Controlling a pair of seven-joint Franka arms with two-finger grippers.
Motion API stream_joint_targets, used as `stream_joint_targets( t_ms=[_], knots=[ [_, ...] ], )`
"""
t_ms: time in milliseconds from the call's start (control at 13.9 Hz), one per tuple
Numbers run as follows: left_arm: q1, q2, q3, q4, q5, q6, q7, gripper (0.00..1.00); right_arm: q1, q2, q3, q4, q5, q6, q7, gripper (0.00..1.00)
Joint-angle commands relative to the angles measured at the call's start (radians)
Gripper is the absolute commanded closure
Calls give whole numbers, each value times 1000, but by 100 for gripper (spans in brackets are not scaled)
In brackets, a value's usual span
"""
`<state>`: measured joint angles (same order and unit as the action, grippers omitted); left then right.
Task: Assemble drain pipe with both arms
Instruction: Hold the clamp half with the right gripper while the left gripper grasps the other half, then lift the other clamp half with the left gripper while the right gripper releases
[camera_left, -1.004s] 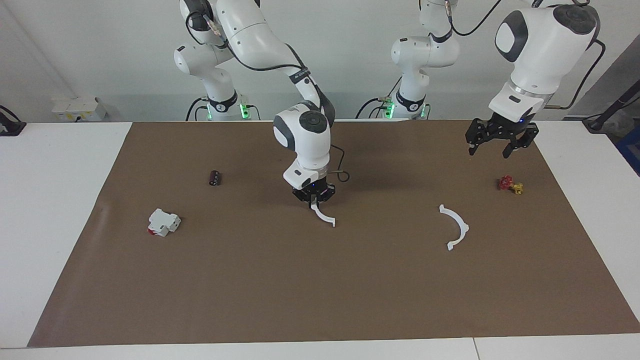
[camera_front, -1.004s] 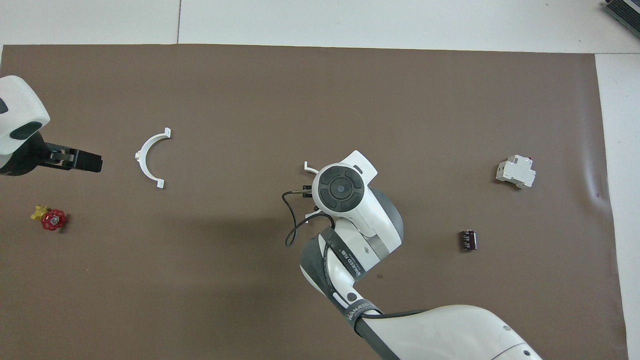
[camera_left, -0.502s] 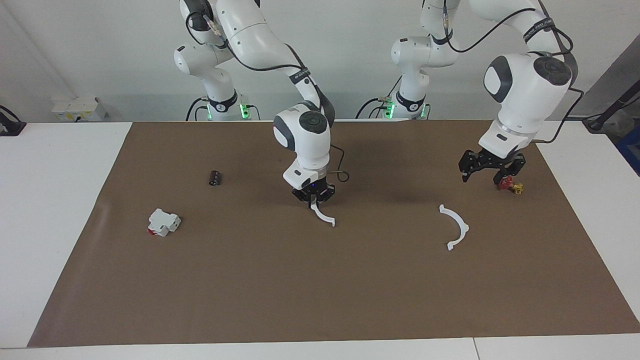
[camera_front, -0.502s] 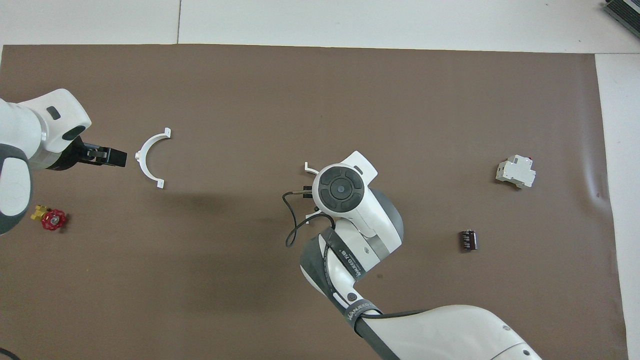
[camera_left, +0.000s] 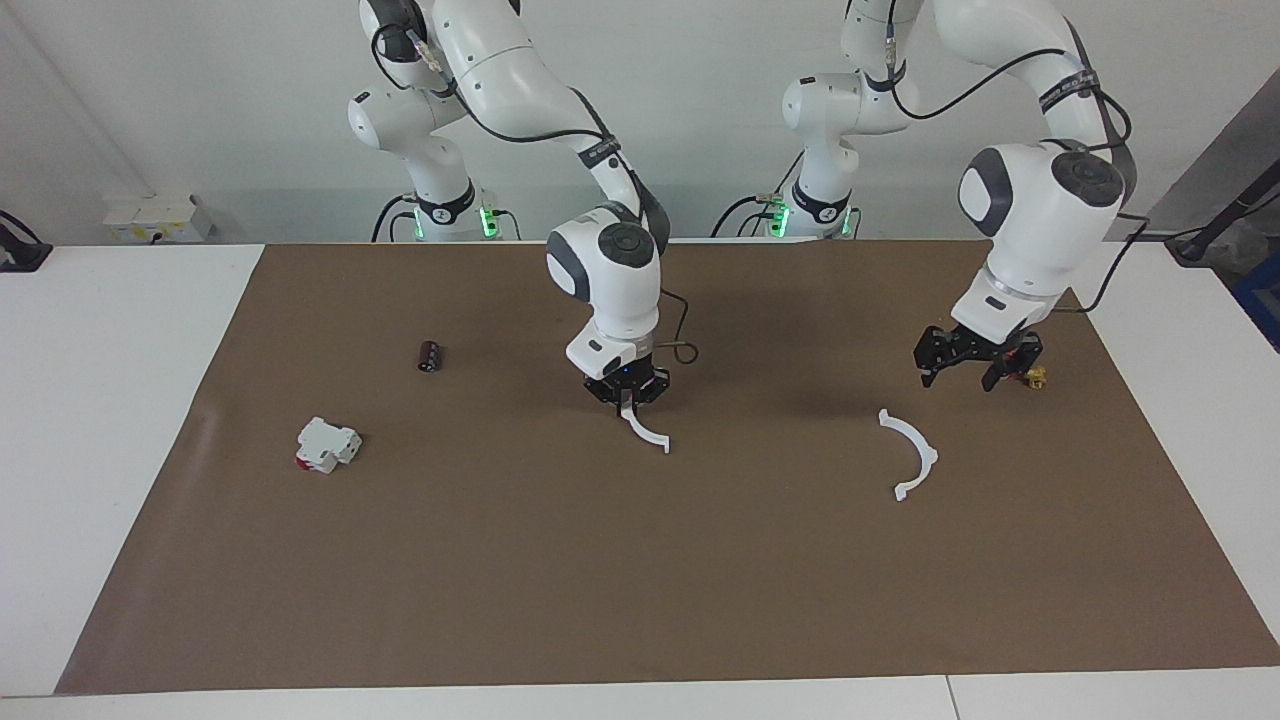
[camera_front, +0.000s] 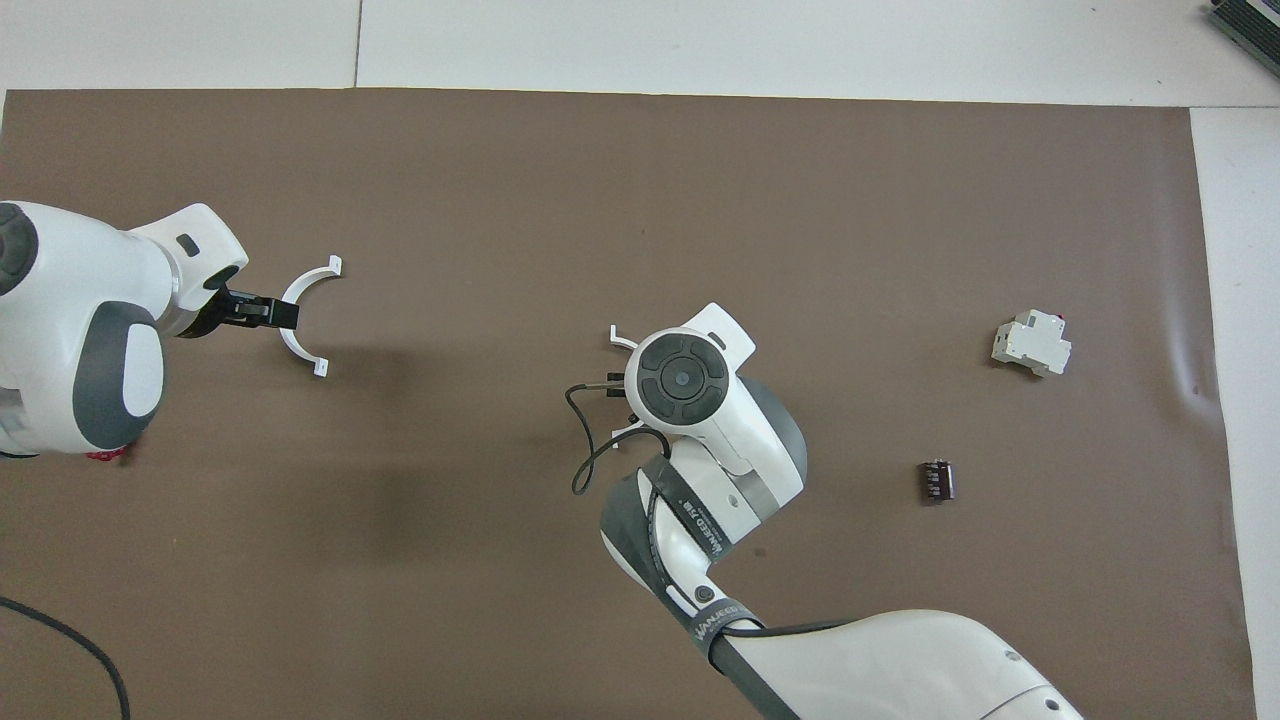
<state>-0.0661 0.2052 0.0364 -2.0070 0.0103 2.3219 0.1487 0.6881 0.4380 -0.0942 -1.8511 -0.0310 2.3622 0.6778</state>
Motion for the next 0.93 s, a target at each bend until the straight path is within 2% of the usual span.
stream_joint_targets(
  t_ms=[0, 215, 287, 359, 502, 717, 789, 861],
  knots=[
    [14, 65, -6, 11, -1, 59, 0, 10, -2, -8, 1, -23, -24, 31, 2, 75],
    [29, 120, -6, 16, -12, 128, 2, 10, -2, -10, 1, -23, -24, 31, -4, 73],
    [31, 131, -7, 20, -12, 134, 2, 10, -2, -10, 1, -23, -24, 31, -3, 65],
    [32, 149, -7, 30, -12, 140, 2, 10, -2, -10, 1, -23, -24, 29, -3, 51],
    [32, 171, -7, 36, -13, 171, 2, 10, -2, -10, 1, -16, -24, 20, 2, 0],
    [29, 171, -7, 34, -13, 178, 2, 12, -15, -60, 1, -8, -24, 8, -6, 0],
    [29, 171, -7, 36, -13, 177, 2, 18, -22, -94, -2, -10, -24, -4, -7, 0],
    [29, 171, -7, 36, -13, 172, -1, 29, -42, -128, -6, -10, -23, -23, -11, 0]
  ],
)
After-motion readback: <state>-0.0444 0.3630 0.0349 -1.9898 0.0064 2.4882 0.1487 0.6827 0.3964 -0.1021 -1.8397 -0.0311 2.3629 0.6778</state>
